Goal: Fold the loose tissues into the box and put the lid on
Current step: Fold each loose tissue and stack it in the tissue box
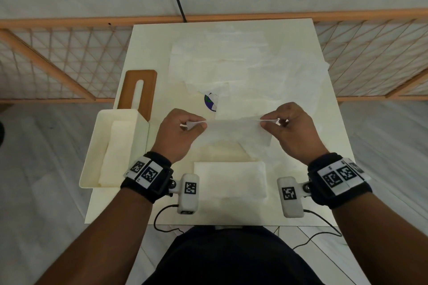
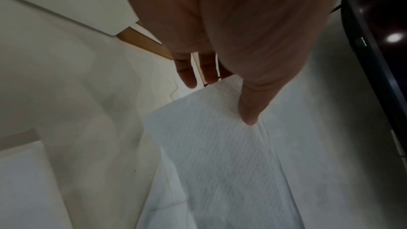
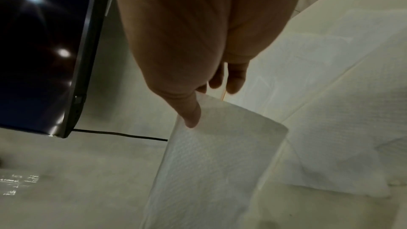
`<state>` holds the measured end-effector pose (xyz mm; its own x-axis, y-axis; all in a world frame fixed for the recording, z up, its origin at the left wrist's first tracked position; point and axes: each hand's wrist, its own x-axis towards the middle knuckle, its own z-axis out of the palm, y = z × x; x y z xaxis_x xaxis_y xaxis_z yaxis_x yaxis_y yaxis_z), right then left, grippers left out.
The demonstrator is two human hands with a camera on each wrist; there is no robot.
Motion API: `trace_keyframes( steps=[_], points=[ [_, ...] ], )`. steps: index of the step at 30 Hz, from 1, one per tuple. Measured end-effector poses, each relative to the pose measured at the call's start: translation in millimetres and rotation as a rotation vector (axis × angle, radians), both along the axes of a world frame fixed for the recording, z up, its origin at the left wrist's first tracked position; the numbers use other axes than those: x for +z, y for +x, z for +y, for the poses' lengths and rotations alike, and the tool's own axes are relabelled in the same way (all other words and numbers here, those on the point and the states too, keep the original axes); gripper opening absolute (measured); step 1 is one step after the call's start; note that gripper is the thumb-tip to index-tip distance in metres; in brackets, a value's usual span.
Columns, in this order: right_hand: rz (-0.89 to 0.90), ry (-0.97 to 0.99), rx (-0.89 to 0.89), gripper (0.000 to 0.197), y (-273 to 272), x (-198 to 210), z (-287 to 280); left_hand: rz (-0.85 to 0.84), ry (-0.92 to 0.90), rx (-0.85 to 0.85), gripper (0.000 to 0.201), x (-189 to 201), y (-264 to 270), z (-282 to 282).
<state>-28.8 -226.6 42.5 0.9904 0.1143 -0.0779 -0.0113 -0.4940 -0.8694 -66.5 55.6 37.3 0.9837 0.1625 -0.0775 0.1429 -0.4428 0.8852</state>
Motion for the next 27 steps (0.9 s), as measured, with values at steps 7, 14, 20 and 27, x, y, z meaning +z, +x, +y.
trace_keyframes(
  steps=[7,14,20,27],
  points=[
    [0.171,0.221,0.038,0.006,-7.3,10.3,-3.4,0.062,-0.131,-0.02,0.015,2.4,-8.4,-1.9],
    [0.333,0.394,-0.066,0.026,-22.4,-10.3,-2.6,0.139,-0.048,0.033,0.026,-13.1,-23.1,-5.9],
    [0.303,0.058,-0.002,0.013,-39.1,-58.8,-8.0,0.349,0.019,-0.009,0.022,-46.9,-44.4,-1.7],
    [0.327,-0.287,0.141,0.022,-60.2,-84.9,2.0,0.427,0.252,-0.064,0.024,-76.1,-62.1,-3.0]
  ],
)
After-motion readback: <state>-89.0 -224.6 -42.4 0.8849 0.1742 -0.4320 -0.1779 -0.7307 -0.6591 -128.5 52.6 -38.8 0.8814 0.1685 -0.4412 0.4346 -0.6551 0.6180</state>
